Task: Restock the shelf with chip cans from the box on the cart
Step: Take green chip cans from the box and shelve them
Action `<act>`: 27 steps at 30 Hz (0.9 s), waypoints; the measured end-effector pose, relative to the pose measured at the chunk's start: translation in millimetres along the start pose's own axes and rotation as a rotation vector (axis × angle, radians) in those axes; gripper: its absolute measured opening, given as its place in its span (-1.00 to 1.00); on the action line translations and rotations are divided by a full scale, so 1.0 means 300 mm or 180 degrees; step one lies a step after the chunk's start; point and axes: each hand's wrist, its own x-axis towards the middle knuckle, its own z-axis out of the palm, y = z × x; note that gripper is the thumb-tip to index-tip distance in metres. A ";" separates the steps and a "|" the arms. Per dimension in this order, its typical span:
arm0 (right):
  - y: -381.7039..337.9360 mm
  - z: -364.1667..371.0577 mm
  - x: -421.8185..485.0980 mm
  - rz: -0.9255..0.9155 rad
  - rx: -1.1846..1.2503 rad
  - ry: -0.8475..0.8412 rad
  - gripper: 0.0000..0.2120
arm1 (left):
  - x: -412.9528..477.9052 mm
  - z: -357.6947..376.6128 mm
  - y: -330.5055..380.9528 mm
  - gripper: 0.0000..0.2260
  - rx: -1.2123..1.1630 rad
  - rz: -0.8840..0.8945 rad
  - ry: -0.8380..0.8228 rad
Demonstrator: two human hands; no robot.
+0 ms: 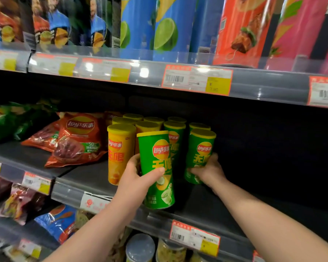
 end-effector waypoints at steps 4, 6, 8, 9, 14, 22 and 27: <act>-0.009 0.021 0.047 0.0061 -0.0049 0.0150 -0.21 | 0.036 -0.005 -0.014 -0.52 0.0041 -0.0059 -0.0140; -0.011 0.028 0.067 0.0091 -0.0033 0.0170 -0.20 | 0.055 -0.007 -0.022 -0.58 0.0042 -0.0097 -0.0177; -0.013 0.034 0.087 0.0160 -0.0029 0.0189 -0.19 | 0.069 -0.009 -0.027 -0.61 0.0056 -0.0118 -0.0209; -0.015 0.036 0.097 0.0176 -0.0048 0.0209 -0.18 | 0.075 -0.009 -0.028 -0.61 0.0064 -0.0126 -0.0220; -0.021 0.044 0.114 0.0230 -0.0081 0.0249 -0.19 | 0.094 -0.013 -0.030 -0.60 0.0099 -0.0148 -0.0318; -0.035 -0.020 0.007 0.0129 -0.0054 0.0338 -0.35 | 0.114 0.006 -0.033 -0.53 0.0191 -0.0211 -0.0525; -0.053 -0.032 -0.120 -0.0419 -0.0034 -0.0973 -0.33 | 0.141 0.041 -0.056 -0.53 0.0287 -0.0216 -0.0602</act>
